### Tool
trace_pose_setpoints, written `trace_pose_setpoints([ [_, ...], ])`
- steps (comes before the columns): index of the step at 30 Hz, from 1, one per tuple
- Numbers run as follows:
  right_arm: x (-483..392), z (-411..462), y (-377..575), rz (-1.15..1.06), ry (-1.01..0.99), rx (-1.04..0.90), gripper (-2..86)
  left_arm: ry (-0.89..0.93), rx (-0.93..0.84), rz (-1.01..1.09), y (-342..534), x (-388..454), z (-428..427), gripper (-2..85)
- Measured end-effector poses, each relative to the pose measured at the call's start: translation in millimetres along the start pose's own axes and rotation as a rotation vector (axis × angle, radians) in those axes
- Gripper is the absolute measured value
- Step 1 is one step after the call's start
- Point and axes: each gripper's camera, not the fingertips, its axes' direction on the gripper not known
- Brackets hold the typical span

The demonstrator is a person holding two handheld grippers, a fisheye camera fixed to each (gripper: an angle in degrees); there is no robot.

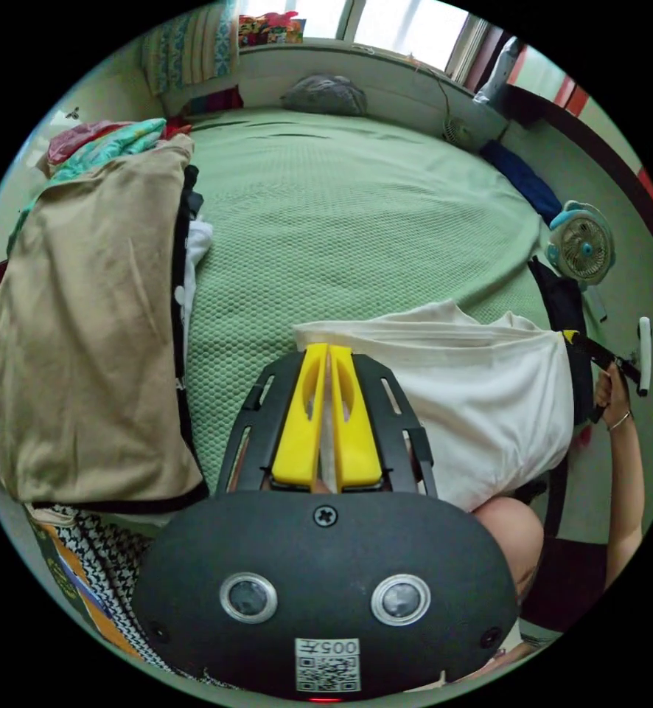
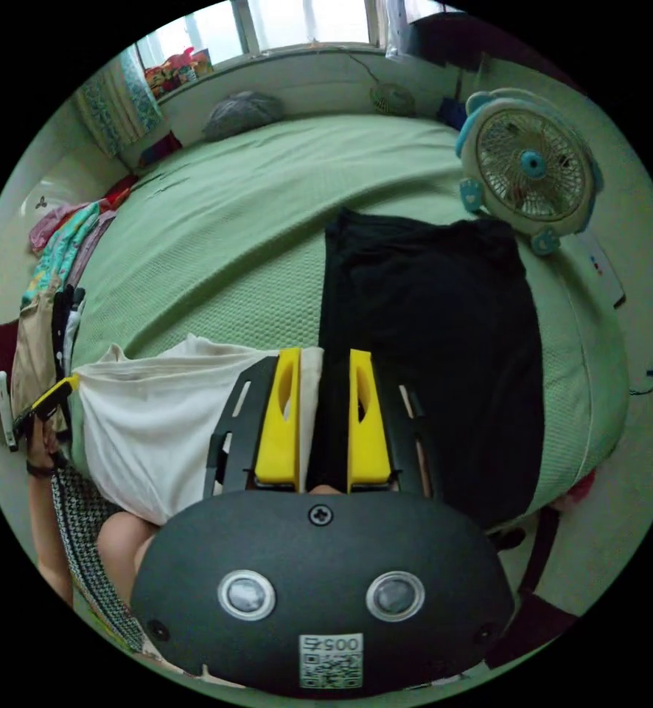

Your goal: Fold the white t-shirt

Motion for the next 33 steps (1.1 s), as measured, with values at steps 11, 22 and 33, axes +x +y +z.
trace_pose_setpoints([
  [11,40,-82,68,0.01,-0.027,0.041,7.4,-0.07,0.005,0.143,73,139,-18,3.0],
  [22,82,-148,130,0.021,0.002,0.069,10.5,0.174,-0.011,0.484,173,389,5,7.0],
  [33,103,-187,148,-0.004,-0.011,0.093,12.2,0.209,-0.047,0.402,228,554,86,8.8],
])
